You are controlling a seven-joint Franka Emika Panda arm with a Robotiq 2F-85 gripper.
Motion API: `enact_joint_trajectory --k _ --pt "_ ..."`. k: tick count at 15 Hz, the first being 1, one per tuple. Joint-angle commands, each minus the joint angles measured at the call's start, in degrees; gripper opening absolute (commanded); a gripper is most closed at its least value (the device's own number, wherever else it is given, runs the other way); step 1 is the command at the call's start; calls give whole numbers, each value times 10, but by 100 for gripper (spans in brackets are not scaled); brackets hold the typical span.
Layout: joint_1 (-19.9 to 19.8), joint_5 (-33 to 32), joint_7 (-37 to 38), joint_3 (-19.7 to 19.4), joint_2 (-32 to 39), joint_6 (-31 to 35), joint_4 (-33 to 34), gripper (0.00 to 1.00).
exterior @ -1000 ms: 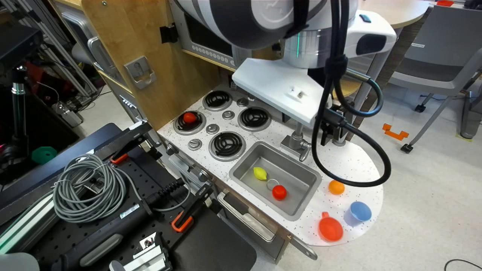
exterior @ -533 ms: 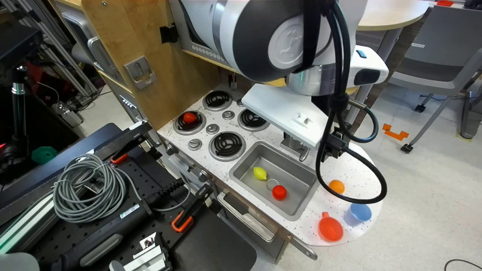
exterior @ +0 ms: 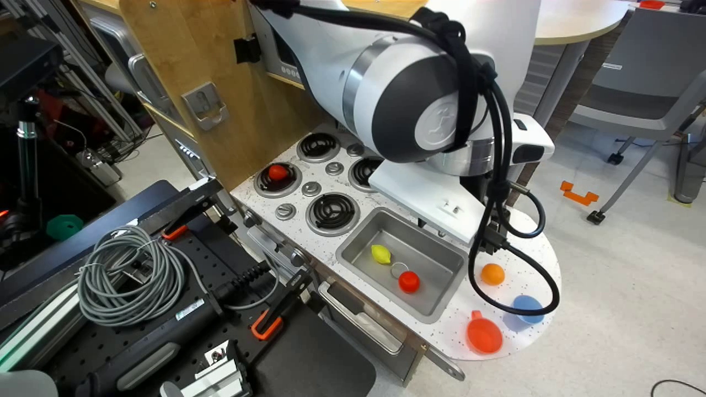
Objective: Pick up the red object from the sink and put it on the countertop
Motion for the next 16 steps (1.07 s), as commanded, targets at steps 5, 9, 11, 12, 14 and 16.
enact_joint_trajectory --k 5,9,11,12,14,16 --pt "-14 -24 6 2 102 33 72 100" --pt "-12 -31 -13 14 104 22 67 100" --pt "-11 -36 -15 16 109 8 71 100" --pt "-10 -39 -14 15 113 8 74 100" --pt "-7 -46 -10 12 123 4 81 100" --pt "-3 -50 -6 9 133 5 84 100"
